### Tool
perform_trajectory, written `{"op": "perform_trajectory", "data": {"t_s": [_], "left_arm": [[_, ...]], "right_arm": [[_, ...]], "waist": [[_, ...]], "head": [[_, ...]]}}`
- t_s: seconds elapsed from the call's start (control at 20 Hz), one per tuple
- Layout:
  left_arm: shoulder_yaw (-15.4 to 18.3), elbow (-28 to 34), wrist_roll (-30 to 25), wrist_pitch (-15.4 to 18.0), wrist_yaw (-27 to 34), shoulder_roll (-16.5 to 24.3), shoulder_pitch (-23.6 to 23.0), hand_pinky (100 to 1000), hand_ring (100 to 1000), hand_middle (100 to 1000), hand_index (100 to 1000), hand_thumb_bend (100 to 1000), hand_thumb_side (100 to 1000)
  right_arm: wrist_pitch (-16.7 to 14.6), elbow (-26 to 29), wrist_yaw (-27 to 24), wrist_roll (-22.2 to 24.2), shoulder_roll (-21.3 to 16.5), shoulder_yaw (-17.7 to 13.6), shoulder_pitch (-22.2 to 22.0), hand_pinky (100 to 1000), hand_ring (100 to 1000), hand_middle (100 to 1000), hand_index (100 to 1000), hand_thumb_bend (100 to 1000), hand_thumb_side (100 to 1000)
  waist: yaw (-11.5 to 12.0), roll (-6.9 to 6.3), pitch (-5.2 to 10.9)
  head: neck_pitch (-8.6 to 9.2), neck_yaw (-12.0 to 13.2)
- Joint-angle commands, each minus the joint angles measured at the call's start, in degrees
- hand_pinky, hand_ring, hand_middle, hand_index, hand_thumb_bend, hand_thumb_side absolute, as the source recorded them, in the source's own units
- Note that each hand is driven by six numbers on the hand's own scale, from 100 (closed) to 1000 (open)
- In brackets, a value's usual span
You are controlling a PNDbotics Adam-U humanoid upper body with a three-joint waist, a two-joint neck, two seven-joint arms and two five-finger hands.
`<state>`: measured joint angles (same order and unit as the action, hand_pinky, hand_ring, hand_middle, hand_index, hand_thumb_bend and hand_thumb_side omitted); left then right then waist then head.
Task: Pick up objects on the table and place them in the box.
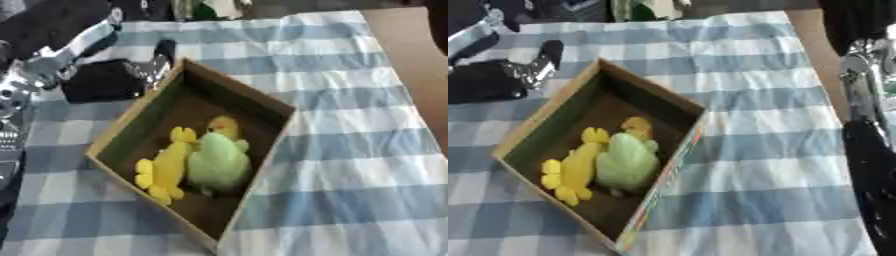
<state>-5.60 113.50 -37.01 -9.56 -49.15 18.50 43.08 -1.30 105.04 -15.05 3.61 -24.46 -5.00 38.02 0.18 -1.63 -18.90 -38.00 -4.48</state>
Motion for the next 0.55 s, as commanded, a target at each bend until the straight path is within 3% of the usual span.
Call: {"op": "perform_trajectory", "data": {"t_s": [0.05, 0.35, 0.55], "left_arm": [[4.83, 1.09, 2.78, -1.53, 2.73, -0.94, -1.03, 598, 723, 725, 920, 100, 857], [13.18, 1.09, 7.92, 2.89, 7.88, -3.47, -7.03, 573, 684, 684, 897, 100, 804], [16.31, 1.09, 11.62, 6.58, 11.58, -5.37, -10.57, 557, 659, 655, 877, 100, 783]], "right_arm": [[-0.18, 1.78, -0.41, -0.97, -1.30, -0.73, 0.54, 841, 778, 673, 835, 100, 806], [-2.57, 2.81, 0.95, -2.37, 0.16, -0.37, 0.58, 830, 775, 667, 817, 100, 757], [-4.10, 2.85, 0.78, -1.18, 1.06, 0.20, -0.73, 820, 767, 652, 809, 100, 709]], "waist": [[0.08, 0.22, 1.54], [-0.06, 0.17, 2.08], [-0.19, -0.07, 2.45]], "head": [[-0.50, 0.02], [-1.25, 0.50], [-1.78, 0.74]]}}
